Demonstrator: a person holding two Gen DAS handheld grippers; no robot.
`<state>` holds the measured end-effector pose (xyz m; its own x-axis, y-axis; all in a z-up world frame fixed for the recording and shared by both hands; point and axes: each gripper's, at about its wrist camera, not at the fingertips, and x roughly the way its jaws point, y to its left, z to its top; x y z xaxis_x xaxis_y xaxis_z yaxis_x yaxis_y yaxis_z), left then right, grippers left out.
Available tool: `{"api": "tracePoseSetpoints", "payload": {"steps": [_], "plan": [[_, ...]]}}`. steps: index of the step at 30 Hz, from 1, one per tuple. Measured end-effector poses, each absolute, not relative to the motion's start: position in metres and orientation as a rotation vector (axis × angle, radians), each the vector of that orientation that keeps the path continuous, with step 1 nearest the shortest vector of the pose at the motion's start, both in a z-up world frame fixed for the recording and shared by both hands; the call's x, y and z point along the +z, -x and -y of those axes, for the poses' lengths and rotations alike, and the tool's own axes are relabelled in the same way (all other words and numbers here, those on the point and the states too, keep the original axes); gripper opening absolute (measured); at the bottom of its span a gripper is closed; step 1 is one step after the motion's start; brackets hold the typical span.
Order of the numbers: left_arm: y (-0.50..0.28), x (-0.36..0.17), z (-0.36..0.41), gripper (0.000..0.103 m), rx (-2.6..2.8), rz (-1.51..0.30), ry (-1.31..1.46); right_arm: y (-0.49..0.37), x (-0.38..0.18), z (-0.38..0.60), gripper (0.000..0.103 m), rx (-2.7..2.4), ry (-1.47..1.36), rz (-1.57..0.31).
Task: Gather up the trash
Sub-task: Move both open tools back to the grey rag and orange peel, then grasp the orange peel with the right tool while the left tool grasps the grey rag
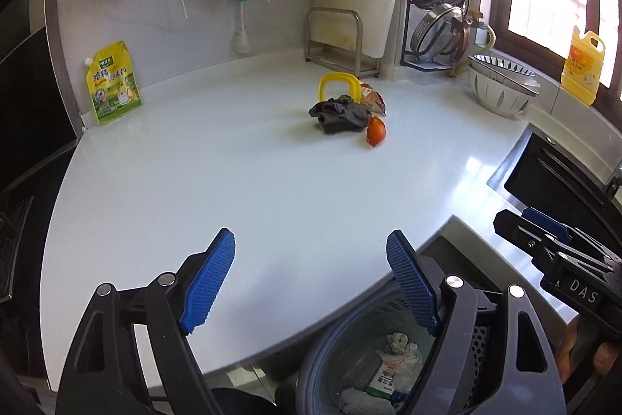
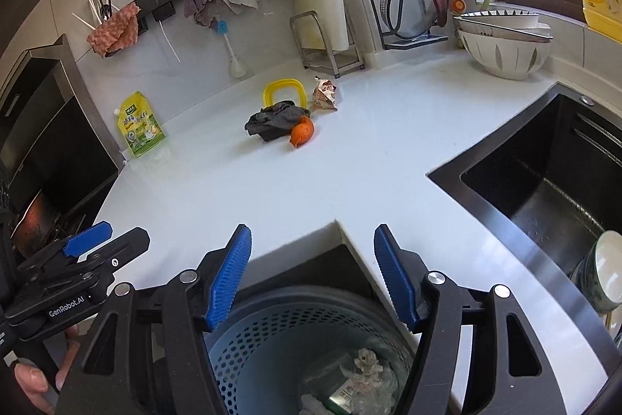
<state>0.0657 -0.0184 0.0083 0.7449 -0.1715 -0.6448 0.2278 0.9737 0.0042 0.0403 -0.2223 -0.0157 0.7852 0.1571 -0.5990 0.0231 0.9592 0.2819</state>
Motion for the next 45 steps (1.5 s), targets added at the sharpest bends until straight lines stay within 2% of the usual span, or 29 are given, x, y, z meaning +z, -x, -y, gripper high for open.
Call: {"api": "tracePoseSetpoints", "payload": {"steps": [12,16,22,45], "plan": [[-0.149,0.020,0.019,0.083,-0.174,-0.700,-0.071,-0.126,-0.005,0.222,0.063,0.114,-0.251,-0.717],[-0.169,0.021,0.017,0.088,-0.165,-0.704,-0.058,-0.157,-0.007,0.221,0.063,0.117,-0.244,-0.756],[-0.196,0.019,0.016,0.088,-0.146,-0.710,-0.058,-0.195,-0.015,0.218,0.063,0.122,-0.221,-0.802],[-0.238,-0.004,0.008,0.088,-0.112,-0.759,-0.041,-0.271,-0.053,0.203,0.063,0.118,-0.133,-0.911]]}}
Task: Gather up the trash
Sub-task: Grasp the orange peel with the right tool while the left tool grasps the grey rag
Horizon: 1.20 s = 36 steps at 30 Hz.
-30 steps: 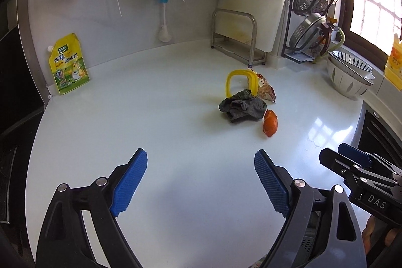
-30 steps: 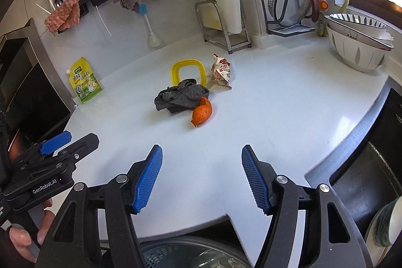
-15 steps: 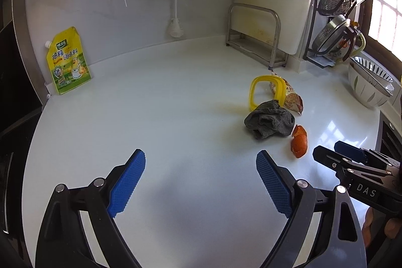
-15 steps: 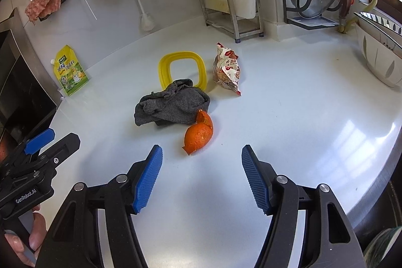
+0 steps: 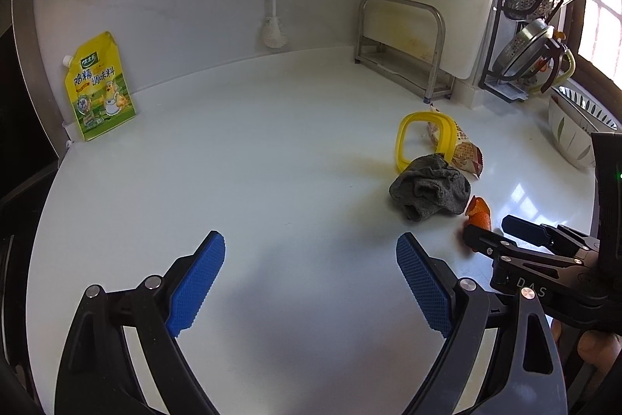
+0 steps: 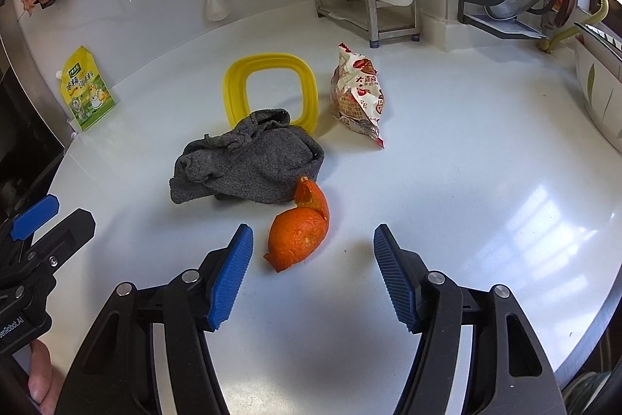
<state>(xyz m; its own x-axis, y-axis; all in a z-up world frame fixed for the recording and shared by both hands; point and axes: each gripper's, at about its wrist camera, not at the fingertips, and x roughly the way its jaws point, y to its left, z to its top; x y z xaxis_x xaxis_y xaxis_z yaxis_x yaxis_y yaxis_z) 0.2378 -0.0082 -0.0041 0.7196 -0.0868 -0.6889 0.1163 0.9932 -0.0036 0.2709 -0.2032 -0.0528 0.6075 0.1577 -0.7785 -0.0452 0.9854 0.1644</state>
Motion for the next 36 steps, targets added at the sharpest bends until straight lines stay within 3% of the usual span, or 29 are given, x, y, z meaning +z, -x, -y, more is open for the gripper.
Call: {"api": "tracePoseSetpoints", "payload": {"steps": [4,7,10,15,36], "plan": [[-0.239,-0.005,0.011,0.088,-0.114,-0.760,-0.044,-0.273,-0.054,0.200,0.057,0.126,-0.113,-0.905],[-0.239,-0.006,0.013,0.088,-0.114,-0.763,-0.044,-0.275,-0.055,0.199,0.048,0.129,-0.099,-0.900],[-0.240,-0.007,0.015,0.088,-0.112,-0.765,-0.042,-0.275,-0.055,0.199,0.030,0.142,-0.096,-0.895],[-0.242,-0.008,0.022,0.088,-0.123,-0.775,-0.038,-0.269,-0.051,0.199,0.021,0.145,-0.086,-0.868],[-0.297,-0.024,0.099,0.089,-0.181,-0.800,-0.067,-0.251,-0.033,0.268,0.020,0.059,-0.317,-0.801]]}}
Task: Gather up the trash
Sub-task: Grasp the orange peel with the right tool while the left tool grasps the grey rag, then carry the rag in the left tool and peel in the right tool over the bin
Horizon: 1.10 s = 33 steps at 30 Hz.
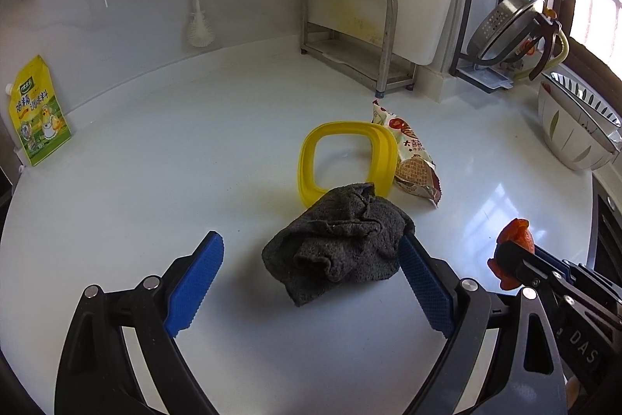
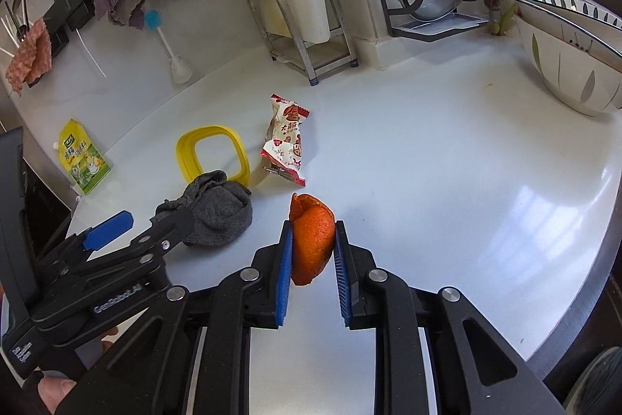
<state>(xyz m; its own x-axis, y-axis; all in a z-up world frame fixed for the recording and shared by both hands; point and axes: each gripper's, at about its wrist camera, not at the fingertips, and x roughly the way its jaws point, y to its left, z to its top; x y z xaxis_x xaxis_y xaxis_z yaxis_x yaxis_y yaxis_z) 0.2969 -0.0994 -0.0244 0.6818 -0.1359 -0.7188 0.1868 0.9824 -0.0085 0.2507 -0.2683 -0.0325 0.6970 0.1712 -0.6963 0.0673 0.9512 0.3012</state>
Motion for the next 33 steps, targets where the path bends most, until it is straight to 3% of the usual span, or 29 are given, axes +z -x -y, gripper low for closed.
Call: {"api": "tracePoseSetpoints", "payload": {"steps": [3,5,7,16,33], "plan": [[-0.307,-0.031,0.106,0.089,-0.175,-0.819,-0.079,-0.251,-0.032,0.268,0.020,0.066,-0.320,-0.799],[-0.311,-0.034,0.107,0.083,-0.182,-0.834,-0.065,-0.250,-0.031,0.269,0.020,0.067,-0.327,-0.798],[-0.311,-0.037,0.106,0.067,-0.210,-0.847,-0.048,-0.251,-0.031,0.270,0.020,0.067,-0.332,-0.798],[-0.296,-0.028,0.107,0.019,-0.255,-0.805,-0.045,-0.250,-0.032,0.269,0.020,0.074,-0.331,-0.798],[-0.224,0.003,0.076,0.015,-0.247,-0.726,-0.091,-0.196,-0.030,0.267,0.020,0.091,-0.322,-0.752]]}}
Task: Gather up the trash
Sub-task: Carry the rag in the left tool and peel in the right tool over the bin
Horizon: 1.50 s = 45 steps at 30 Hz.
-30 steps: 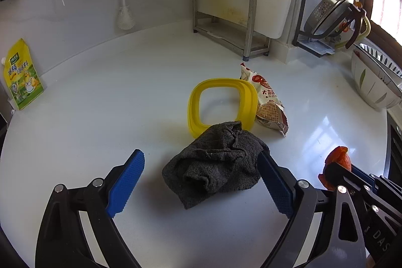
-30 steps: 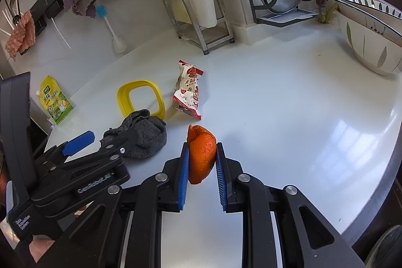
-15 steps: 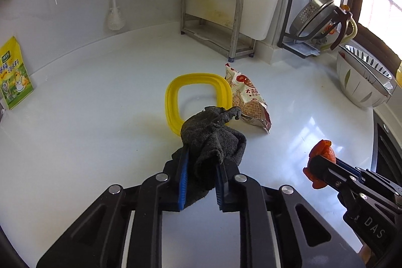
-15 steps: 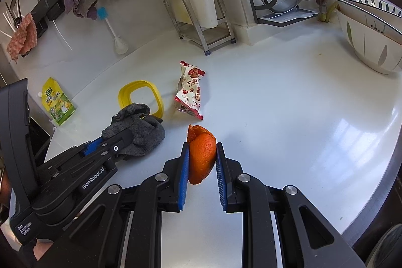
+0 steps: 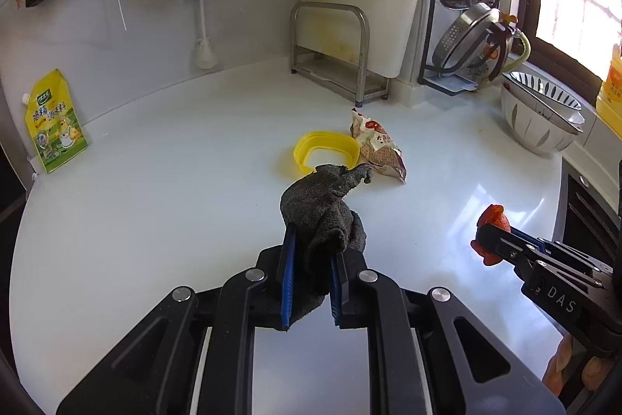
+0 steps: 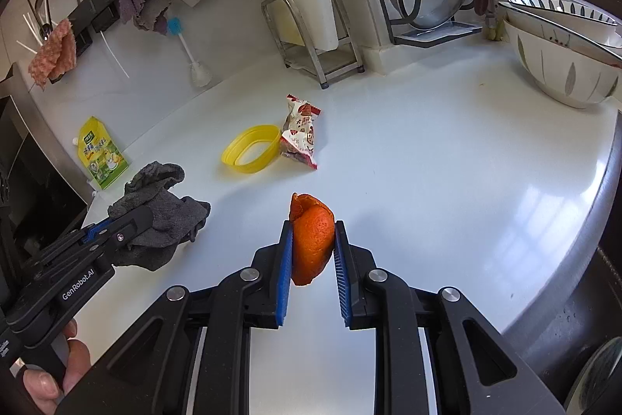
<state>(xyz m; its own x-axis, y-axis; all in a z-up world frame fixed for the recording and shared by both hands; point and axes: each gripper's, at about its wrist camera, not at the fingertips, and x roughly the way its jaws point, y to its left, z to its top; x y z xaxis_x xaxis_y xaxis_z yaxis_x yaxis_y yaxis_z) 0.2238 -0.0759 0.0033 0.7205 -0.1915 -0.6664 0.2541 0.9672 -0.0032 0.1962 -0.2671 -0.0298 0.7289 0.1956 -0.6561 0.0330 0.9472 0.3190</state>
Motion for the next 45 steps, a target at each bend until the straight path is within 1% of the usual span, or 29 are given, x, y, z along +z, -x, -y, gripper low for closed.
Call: {"api": "tracePoseSetpoints", "payload": {"steps": [5,14,21,35,45], "plan": [[-0.186,0.003,0.074,0.015,-0.265,-0.731,-0.130,-0.151,-0.027,0.261,0.020,0.075,-0.290,-0.760],[-0.113,0.006,0.066,0.015,-0.290,-0.736,-0.136,-0.056,-0.018,0.250,0.020,0.050,-0.316,-0.730],[-0.062,0.007,0.061,0.015,-0.305,-0.712,-0.147,0.002,-0.024,0.237,0.020,0.032,-0.329,-0.722],[0.011,-0.028,0.053,0.015,-0.343,-0.763,-0.132,0.070,-0.049,0.217,0.020,0.023,-0.355,-0.756],[0.038,-0.053,0.049,0.015,-0.364,-0.810,-0.116,0.099,-0.067,0.211,0.020,0.018,-0.354,-0.779]]}}
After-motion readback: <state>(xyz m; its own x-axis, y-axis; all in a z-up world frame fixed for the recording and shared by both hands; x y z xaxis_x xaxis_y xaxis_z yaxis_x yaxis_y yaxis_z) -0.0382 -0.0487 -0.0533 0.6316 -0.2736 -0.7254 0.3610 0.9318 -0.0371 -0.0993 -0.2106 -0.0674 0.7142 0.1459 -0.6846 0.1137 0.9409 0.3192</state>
